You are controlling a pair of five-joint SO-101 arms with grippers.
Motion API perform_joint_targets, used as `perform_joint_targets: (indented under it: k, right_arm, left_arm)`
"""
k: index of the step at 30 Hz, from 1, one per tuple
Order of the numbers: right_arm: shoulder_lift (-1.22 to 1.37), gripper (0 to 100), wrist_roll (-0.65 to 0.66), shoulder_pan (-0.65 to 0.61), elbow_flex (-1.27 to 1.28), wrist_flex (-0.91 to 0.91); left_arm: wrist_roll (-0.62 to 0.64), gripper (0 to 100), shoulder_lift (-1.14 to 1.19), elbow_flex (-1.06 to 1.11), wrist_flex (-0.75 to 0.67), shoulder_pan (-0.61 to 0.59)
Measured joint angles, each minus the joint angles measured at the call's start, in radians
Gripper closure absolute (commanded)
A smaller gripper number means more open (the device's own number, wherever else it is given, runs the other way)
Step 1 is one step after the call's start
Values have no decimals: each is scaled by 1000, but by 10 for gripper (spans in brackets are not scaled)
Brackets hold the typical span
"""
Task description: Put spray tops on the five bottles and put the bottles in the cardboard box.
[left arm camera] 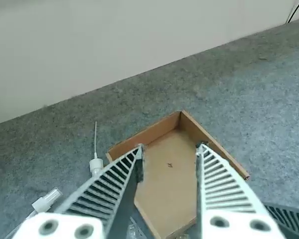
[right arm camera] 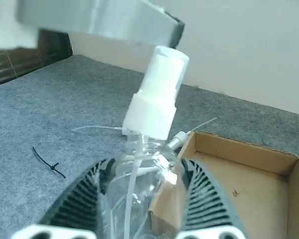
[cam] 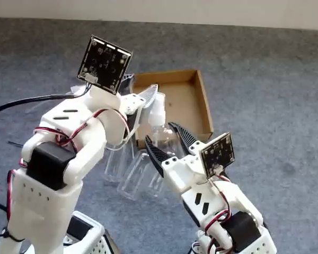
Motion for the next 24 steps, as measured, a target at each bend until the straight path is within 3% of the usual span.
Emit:
perform_joint_targets:
  k: [24]
  right_arm:
    - [-2,995,-2,3,0,0]
  left_arm:
    - [-11,832,-210,164,5,-5]
